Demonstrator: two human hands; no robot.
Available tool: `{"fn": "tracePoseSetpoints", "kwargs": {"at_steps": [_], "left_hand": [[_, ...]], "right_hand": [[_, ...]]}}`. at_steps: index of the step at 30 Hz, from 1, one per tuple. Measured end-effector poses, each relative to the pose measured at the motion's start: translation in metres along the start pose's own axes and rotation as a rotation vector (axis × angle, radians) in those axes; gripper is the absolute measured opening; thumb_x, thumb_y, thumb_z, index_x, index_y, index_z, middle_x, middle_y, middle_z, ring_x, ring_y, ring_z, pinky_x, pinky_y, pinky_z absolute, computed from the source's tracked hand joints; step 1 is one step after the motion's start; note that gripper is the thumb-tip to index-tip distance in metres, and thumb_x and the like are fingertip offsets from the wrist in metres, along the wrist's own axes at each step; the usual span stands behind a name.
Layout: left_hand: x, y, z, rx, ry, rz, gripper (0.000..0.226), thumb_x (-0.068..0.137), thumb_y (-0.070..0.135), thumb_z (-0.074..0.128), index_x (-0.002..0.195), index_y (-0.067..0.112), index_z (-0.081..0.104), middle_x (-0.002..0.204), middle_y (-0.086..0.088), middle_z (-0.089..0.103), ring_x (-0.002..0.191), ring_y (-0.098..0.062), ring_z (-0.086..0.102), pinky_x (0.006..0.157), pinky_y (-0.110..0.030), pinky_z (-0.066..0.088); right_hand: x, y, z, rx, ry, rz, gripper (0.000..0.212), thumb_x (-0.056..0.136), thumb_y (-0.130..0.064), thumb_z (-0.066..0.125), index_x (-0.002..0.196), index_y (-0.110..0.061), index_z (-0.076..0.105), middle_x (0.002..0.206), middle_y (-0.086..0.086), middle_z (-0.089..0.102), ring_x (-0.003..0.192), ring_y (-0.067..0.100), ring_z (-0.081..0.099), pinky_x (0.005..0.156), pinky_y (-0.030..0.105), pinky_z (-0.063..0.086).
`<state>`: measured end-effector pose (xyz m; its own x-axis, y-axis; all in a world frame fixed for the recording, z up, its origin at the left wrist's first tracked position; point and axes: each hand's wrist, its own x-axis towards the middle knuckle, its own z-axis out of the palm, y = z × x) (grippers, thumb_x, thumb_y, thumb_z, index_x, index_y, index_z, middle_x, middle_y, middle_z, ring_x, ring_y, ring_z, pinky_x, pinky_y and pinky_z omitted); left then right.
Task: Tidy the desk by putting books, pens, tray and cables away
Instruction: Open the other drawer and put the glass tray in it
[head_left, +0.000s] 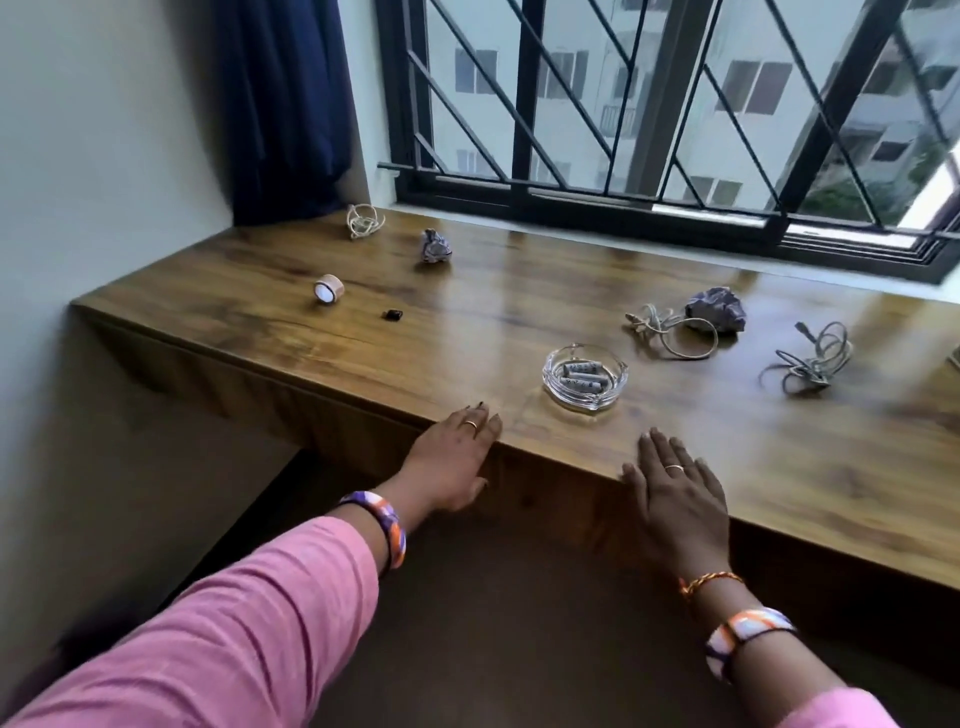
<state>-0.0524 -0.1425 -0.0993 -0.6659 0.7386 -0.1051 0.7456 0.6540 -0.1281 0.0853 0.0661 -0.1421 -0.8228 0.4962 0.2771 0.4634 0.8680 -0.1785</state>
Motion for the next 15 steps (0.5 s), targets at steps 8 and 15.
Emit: {"fn": "tracePoseSetpoints", "kwargs": {"at_steps": [8,15], "left_hand": [[-0.054,-0.042,0.040,-0.897,-0.110,-0.236,0.028,0.087,0.024,0.062,0.114,0.015,0.062,0.148,-0.004,0.034,0.126,-0.017,0.044,0.096,-0.027,0.040],[-0.057,-0.155,0.116,-2.129,-0.049,-1.244,0.036,0.098,0.032,0.038,0.069,0.012,0.045,0.060,-0.010,0.054,0.060,-0.019,0.049,0.064,-0.031,0.040]], "right_hand": [[-0.068,-0.014,0.012,0.002,0.225,-0.013,0.075,0.068,-0.026,0.064,0.135,-0.004,0.039,0.140,0.023,0.043,0.132,0.032,0.028,0.112,0.038,0.013],[-0.104,-0.123,0.075,0.417,-0.346,0.013,0.075,0.078,-0.022,0.063,0.143,-0.025,0.028,0.135,0.004,0.049,0.113,0.011,0.058,0.086,0.017,0.047]]}}
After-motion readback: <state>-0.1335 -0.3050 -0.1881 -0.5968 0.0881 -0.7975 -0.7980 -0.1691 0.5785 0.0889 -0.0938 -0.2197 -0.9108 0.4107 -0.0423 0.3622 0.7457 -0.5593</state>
